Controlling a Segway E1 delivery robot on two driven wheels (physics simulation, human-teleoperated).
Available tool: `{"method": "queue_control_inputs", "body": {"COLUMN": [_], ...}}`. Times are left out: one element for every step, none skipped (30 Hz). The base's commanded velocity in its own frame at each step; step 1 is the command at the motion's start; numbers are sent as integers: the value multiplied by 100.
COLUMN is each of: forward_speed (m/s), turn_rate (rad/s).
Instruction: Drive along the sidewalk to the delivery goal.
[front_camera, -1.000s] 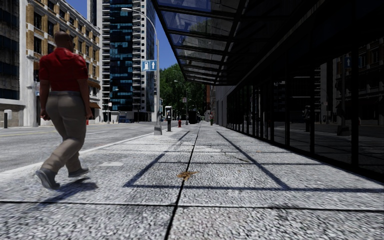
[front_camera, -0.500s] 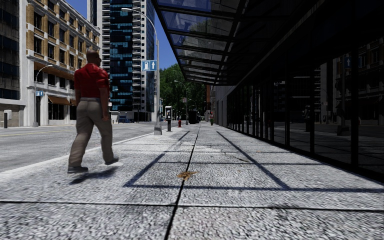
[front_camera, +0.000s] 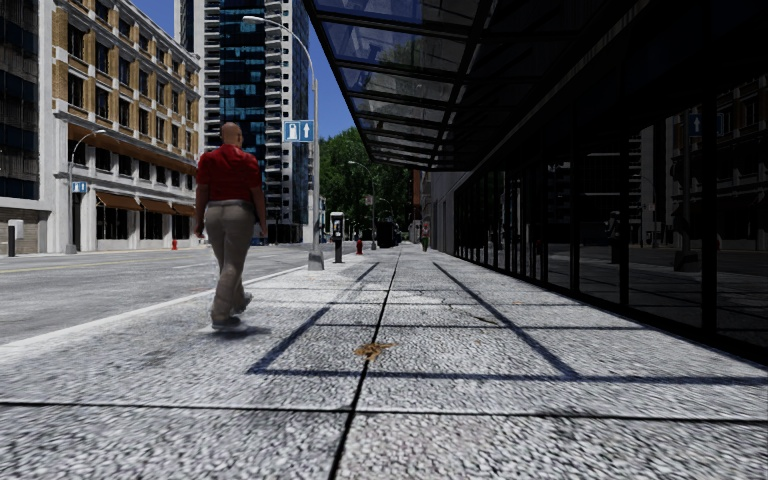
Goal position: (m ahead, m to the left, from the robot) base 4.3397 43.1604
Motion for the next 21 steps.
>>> {"method": "queue_control_inputs", "body": {"forward_speed": [4,27,27,41,51,72,80,83,83,84,84,84,85,85,85,85,86,87,87,89,89], "turn_rate": [0,-12,-12,-21,-29,-34,-39,-41,-41,-42,-42,-42,-42,-42,-42,-42,-42,-42,-42,-47,-49]}}
